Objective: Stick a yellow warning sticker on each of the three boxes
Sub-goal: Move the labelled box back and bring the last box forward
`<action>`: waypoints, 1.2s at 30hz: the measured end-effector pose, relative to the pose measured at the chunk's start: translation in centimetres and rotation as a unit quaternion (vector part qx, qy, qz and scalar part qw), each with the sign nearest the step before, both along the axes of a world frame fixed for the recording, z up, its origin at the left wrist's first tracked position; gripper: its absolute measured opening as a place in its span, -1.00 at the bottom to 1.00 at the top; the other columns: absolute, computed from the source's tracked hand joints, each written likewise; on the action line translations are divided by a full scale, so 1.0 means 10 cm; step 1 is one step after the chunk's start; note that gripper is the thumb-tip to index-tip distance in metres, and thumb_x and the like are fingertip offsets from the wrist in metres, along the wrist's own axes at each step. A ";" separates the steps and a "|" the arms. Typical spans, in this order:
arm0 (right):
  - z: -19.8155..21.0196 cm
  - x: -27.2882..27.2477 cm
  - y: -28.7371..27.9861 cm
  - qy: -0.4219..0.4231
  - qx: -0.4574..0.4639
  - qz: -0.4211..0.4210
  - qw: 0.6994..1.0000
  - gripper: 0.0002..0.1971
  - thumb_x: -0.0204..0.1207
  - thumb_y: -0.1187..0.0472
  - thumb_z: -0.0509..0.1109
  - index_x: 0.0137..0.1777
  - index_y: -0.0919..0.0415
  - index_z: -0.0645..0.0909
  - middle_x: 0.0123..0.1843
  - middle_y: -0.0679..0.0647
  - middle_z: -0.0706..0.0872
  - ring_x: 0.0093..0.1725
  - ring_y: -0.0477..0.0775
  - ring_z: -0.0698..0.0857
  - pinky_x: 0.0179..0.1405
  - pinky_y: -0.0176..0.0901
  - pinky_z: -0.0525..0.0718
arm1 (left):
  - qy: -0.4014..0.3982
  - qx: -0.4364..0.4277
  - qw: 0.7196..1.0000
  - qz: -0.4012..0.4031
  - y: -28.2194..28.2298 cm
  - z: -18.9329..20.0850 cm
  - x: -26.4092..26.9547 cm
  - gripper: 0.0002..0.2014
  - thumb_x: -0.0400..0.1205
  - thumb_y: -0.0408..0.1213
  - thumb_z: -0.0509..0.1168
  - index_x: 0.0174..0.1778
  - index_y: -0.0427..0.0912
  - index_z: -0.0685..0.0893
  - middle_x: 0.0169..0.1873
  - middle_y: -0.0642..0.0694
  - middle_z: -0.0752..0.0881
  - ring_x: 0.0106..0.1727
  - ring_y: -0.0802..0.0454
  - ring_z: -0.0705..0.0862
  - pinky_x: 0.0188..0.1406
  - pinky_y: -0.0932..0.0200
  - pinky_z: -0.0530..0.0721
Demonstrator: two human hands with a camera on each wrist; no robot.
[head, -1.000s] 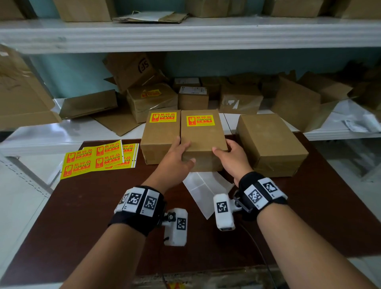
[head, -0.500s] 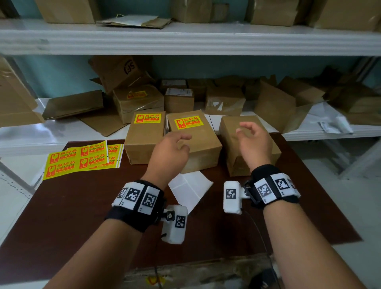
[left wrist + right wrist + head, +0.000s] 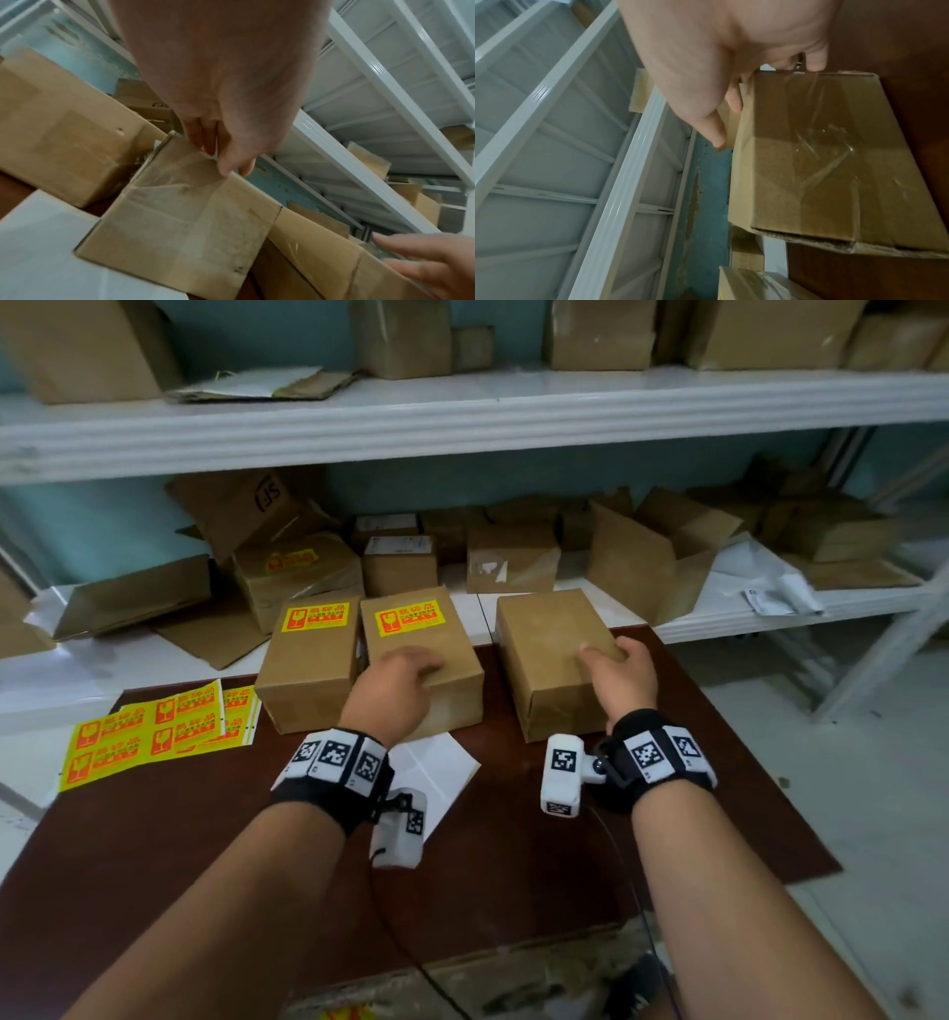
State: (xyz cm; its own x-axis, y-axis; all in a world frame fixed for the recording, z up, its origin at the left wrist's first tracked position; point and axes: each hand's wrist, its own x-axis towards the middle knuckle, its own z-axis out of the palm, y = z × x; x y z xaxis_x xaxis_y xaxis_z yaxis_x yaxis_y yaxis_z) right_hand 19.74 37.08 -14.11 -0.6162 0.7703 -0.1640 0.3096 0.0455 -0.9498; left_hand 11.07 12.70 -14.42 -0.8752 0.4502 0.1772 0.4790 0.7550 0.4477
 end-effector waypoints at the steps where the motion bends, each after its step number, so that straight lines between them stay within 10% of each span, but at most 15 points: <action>1: -0.01 0.00 0.01 0.011 -0.017 -0.010 1.000 -0.30 0.57 0.05 0.49 0.68 0.10 0.34 0.59 0.11 0.53 0.51 0.22 0.55 0.51 0.17 0.55 | 0.007 0.004 1.000 0.007 -0.02 0.00 -0.01 -0.50 0.54 -0.54 0.26 0.35 -0.03 0.75 0.41 -0.01 0.67 0.45 -0.05 0.60 0.52 0.03 0.51; 4: -0.03 0.00 0.04 0.010 -0.043 -0.021 0.999 -0.30 0.60 0.16 0.48 0.71 0.10 0.30 0.60 0.12 0.52 0.54 0.24 0.54 0.50 0.14 0.54 | -0.008 0.030 0.999 0.037 0.02 0.06 0.04 -0.47 0.51 -0.59 0.21 0.30 -0.03 0.77 0.35 0.01 0.69 0.38 -0.01 0.64 0.42 0.14 0.55; 8: -0.04 0.05 0.07 0.002 -0.078 -0.012 0.997 -0.28 0.60 0.17 0.49 0.72 0.10 0.30 0.61 0.13 0.52 0.55 0.26 0.52 0.52 0.19 0.53 | -0.095 0.159 0.982 0.032 0.37 0.17 0.18 -0.58 0.65 -0.50 0.17 0.28 -0.03 0.74 0.15 0.08 0.72 -0.22 0.24 0.71 -0.23 0.47 0.57; 14: -0.03 0.19 0.27 0.014 -0.146 0.020 0.989 -0.50 0.61 0.24 0.47 0.55 0.15 0.55 0.28 0.09 0.71 0.20 0.16 0.64 0.17 0.10 0.59 | -0.199 0.272 0.941 0.041 0.77 0.20 0.20 -0.61 0.70 -0.48 0.26 0.47 -0.22 0.63 0.35 -0.06 0.69 0.42 0.05 0.61 0.51 0.18 0.46; 19: -0.03 0.24 0.36 0.017 -0.169 0.056 0.984 -0.50 0.63 0.30 0.46 0.56 0.14 0.54 -0.01 -0.04 0.67 0.20 0.15 0.59 0.36 0.34 0.58 | -0.304 0.292 0.907 0.019 0.96 0.15 0.23 -0.78 0.71 -0.45 0.23 0.22 -0.20 0.67 0.17 -0.12 0.77 0.12 0.01 0.72 0.16 0.19 0.58; 22: 0.03 0.28 0.42 0.029 -0.190 0.073 0.979 -0.52 0.61 0.35 0.46 0.53 0.11 0.58 0.23 0.08 0.73 0.27 0.17 0.62 0.41 0.46 0.57 | -0.309 0.272 0.911 -0.008 0.97 0.15 0.28 -0.70 0.73 -0.44 0.23 0.35 -0.29 0.70 0.31 -0.23 0.74 0.36 -0.10 0.67 0.17 0.22 0.57; 26: 0.23 0.31 0.43 0.082 -0.202 0.096 0.971 -0.64 0.58 0.35 0.47 0.32 -0.01 0.69 0.27 0.10 0.74 0.25 0.14 0.69 -0.06 0.19 0.77 | -0.275 0.295 0.914 -0.033 0.85 0.36 0.33 -0.59 0.77 -0.40 0.20 0.56 -0.15 0.53 0.28 0.03 0.66 0.36 0.04 0.63 0.29 0.23 0.56; 29: 0.44 0.30 0.31 0.110 -0.196 0.132 0.965 -0.71 0.55 0.29 0.51 0.12 -0.15 0.72 0.29 0.07 0.74 0.37 0.17 0.65 0.21 0.36 0.72 | -0.246 0.347 0.905 -0.027 0.68 0.53 0.28 -0.49 0.76 -0.35 0.23 0.66 0.01 0.41 0.33 0.17 0.60 0.18 0.26 0.65 0.16 0.24 0.67; 36: 0.76 0.32 -0.51 0.110 -0.121 0.245 0.956 -0.51 0.59 0.18 0.50 0.50 -0.13 0.56 0.20 -0.05 0.79 0.24 0.04 0.73 0.16 0.24 0.75 | -0.181 0.408 0.894 0.027 -0.03 0.90 0.43 -0.48 0.75 -0.39 0.22 0.64 0.04 0.42 0.25 0.30 0.59 0.28 0.14 0.64 0.30 -0.01 0.69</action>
